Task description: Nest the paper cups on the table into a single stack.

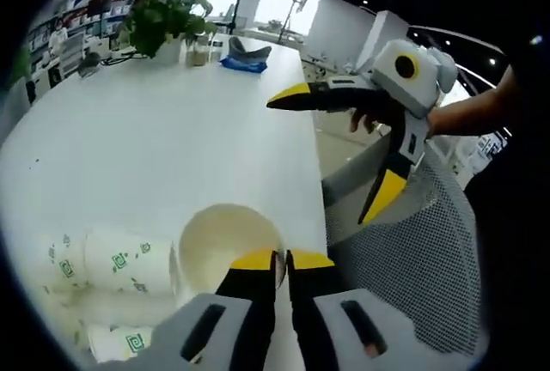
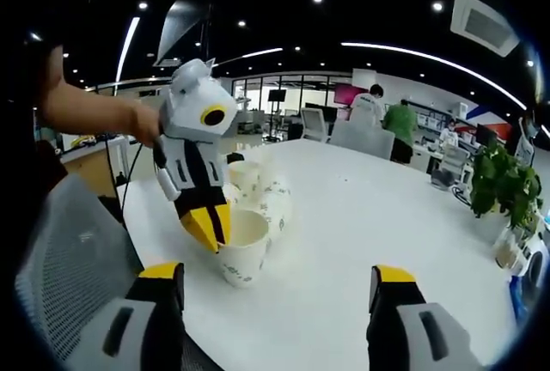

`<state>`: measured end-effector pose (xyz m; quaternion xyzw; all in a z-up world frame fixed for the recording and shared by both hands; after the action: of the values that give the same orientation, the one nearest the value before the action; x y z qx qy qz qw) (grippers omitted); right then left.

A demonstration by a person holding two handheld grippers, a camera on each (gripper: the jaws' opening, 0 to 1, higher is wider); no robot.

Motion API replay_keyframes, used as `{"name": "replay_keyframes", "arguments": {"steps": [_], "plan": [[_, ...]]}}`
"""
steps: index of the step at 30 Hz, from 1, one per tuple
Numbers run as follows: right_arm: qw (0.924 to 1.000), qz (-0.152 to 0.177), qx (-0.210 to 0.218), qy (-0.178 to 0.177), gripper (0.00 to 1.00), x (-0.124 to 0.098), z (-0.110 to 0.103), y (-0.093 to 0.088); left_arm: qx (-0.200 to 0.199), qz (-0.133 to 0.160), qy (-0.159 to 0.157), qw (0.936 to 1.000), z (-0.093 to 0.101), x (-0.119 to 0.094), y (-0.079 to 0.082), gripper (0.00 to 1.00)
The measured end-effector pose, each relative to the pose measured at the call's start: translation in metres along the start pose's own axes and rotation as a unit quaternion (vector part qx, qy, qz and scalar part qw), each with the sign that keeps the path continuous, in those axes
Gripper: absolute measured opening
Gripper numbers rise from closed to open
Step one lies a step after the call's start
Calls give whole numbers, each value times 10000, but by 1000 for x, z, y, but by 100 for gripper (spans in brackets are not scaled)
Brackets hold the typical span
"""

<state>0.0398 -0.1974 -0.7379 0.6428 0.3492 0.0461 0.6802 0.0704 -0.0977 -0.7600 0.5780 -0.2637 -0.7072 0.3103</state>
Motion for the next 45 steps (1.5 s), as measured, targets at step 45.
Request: {"name": "replay_keyframes", "arguments": {"steps": [45], "plan": [[10000,-28,36,1,89,0,0,-1,-520,948,1601,9812,-62,-103,-33,35]]}}
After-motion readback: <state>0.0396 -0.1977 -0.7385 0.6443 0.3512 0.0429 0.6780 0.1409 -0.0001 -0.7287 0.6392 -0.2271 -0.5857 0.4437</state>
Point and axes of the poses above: the point that each gripper's makers call its tool centre point, and the gripper's own axes: x roughly forward along the fingers, z roughly to its right, y roughly out of its top, the point moved 3 cm from there along -x, roughly backward along the fingers, and after that the axes turned 9 degrees about x, right-handed, at the moved point
